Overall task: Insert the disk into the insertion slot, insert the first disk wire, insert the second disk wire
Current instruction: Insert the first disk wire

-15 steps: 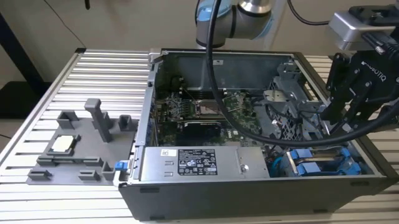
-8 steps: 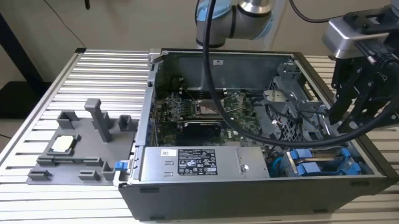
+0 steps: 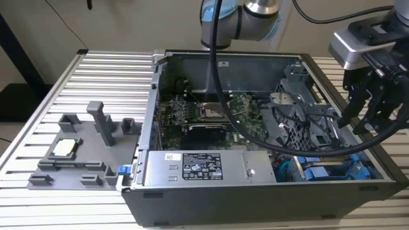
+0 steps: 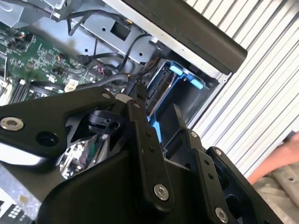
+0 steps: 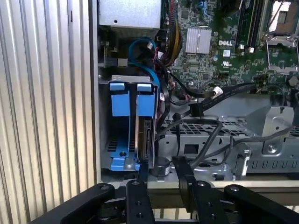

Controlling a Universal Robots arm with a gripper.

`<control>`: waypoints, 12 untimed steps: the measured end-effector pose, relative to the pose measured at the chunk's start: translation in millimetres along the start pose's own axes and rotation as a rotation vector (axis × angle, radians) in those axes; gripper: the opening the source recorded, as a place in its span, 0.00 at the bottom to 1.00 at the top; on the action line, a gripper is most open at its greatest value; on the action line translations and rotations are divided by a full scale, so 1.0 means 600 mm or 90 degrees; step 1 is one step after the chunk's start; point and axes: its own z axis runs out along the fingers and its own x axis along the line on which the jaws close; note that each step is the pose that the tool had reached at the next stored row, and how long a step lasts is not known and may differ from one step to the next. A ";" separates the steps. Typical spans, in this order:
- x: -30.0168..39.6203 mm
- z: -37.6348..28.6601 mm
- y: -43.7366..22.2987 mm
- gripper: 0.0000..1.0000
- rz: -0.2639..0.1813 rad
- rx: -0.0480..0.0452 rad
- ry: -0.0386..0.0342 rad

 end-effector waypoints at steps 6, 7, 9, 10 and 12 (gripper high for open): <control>-0.007 0.012 0.006 0.40 -0.032 0.0126 -0.0053; -0.009 0.013 0.008 0.40 -0.033 0.0150 -0.0054; -0.014 0.016 0.013 0.40 -0.036 0.0180 -0.0056; -0.016 0.017 0.016 0.40 -0.037 0.0196 -0.0057; -0.019 0.017 0.020 0.40 -0.040 0.0308 -0.0003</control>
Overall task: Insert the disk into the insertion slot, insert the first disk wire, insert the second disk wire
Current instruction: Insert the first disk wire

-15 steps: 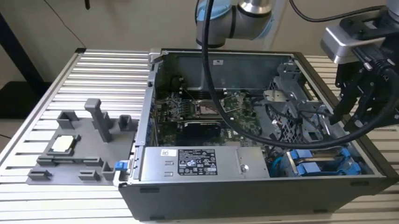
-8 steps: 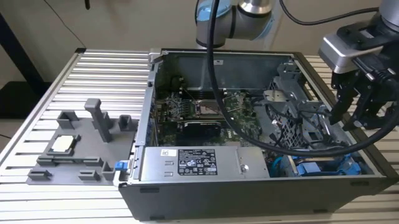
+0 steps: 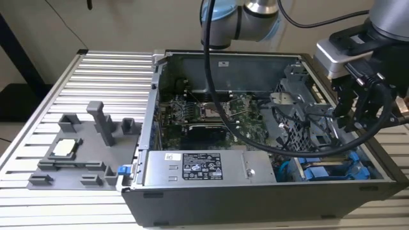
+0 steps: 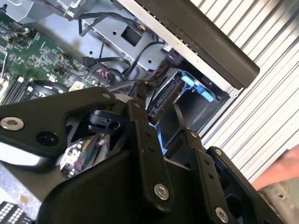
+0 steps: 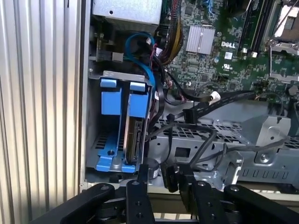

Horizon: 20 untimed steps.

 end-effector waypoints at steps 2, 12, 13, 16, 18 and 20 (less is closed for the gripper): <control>-0.002 0.000 0.002 0.40 -0.005 0.0174 0.0115; -0.011 0.000 0.022 0.40 -0.009 0.0433 0.0189; -0.012 0.002 0.022 0.40 -0.009 0.0440 0.0189; -0.014 0.004 0.023 0.40 -0.009 0.0454 0.0188; -0.015 0.004 0.023 0.40 -0.010 0.0457 0.0184; -0.016 0.005 0.023 0.40 -0.012 0.0456 0.0181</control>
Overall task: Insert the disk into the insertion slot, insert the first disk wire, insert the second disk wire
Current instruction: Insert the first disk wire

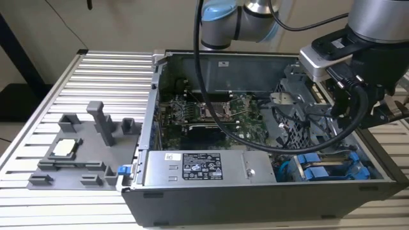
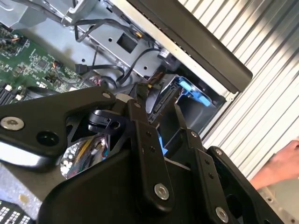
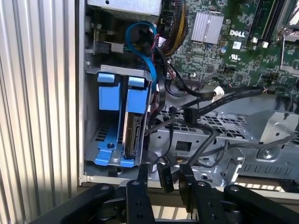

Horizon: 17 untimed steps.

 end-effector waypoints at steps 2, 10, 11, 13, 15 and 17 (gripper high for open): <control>0.000 0.001 0.000 0.40 -0.002 -0.0001 -0.0007; 0.000 0.005 -0.006 0.40 -0.007 -0.0006 -0.0006; 0.000 0.004 -0.006 0.40 -0.007 -0.0006 -0.0003; 0.000 0.005 -0.006 0.40 -0.008 -0.0009 0.0014; 0.000 0.004 -0.006 0.40 -0.008 -0.0010 0.0023; 0.000 0.004 -0.006 0.40 -0.008 -0.0011 0.0027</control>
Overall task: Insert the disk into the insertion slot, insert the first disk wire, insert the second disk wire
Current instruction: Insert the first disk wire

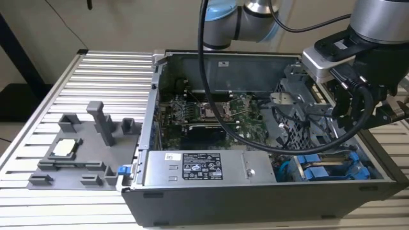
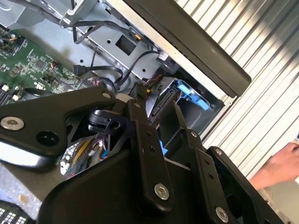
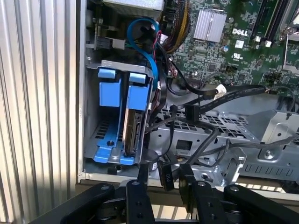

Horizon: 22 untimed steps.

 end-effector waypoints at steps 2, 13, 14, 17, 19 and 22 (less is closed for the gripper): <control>0.000 0.000 0.000 0.40 0.000 -0.0001 0.0004; 0.000 -0.001 0.002 0.24 -0.004 -0.0003 0.0112; 0.000 -0.001 0.002 0.24 -0.004 -0.0003 0.0112; 0.000 -0.001 0.002 0.24 -0.004 -0.0003 0.0113; 0.000 -0.001 0.002 0.19 -0.004 -0.0003 0.0113; 0.000 0.002 -0.001 0.19 -0.004 -0.0012 0.0115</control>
